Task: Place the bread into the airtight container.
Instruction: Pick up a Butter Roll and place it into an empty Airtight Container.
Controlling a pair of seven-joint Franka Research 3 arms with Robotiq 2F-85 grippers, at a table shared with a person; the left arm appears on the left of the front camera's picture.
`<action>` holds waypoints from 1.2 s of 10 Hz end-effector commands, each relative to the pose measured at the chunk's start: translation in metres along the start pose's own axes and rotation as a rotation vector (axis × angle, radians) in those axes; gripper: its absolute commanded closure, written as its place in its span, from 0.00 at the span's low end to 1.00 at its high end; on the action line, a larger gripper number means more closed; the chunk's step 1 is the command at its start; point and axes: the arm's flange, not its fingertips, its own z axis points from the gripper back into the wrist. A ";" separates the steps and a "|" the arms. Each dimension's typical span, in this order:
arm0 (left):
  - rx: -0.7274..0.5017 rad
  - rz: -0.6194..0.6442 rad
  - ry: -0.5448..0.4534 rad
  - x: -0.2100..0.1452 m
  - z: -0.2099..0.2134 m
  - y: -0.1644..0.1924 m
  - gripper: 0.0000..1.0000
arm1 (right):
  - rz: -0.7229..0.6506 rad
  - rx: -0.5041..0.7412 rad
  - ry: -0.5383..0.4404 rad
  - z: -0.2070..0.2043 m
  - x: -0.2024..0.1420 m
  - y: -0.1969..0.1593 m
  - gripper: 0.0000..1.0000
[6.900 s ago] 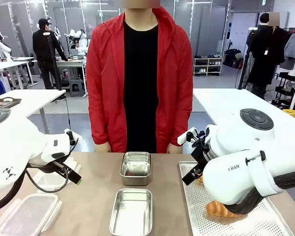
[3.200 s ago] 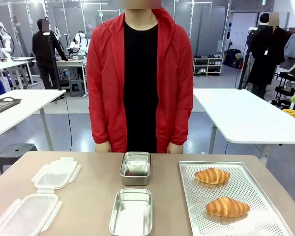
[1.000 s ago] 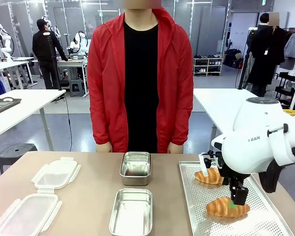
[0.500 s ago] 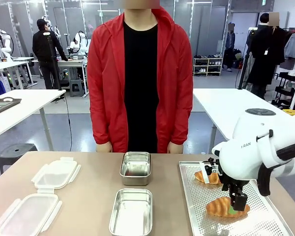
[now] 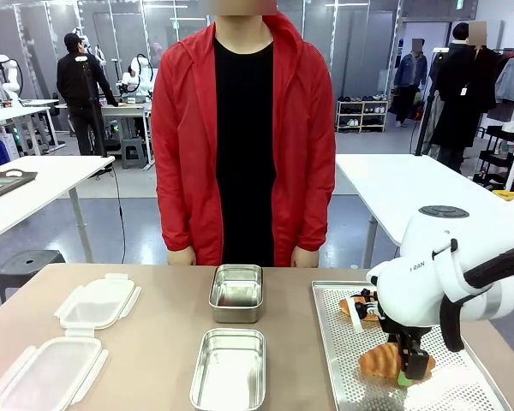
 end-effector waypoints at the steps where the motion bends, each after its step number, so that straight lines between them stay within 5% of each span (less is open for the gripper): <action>1: -0.017 -0.015 -0.001 0.000 0.000 -0.001 0.00 | 0.007 -0.015 -0.009 -0.012 -0.012 0.044 0.25; 6: -0.017 -0.015 -0.001 0.000 0.000 -0.001 0.00 | 0.002 0.001 -0.022 0.000 -0.011 0.044 0.75; 10: -0.017 -0.015 -0.001 0.000 0.000 -0.001 0.00 | 0.019 -0.007 -0.028 0.074 -0.008 0.036 0.75; 12: -0.017 -0.015 -0.001 0.000 0.000 -0.001 0.00 | 0.006 0.000 -0.006 0.127 0.021 0.029 0.75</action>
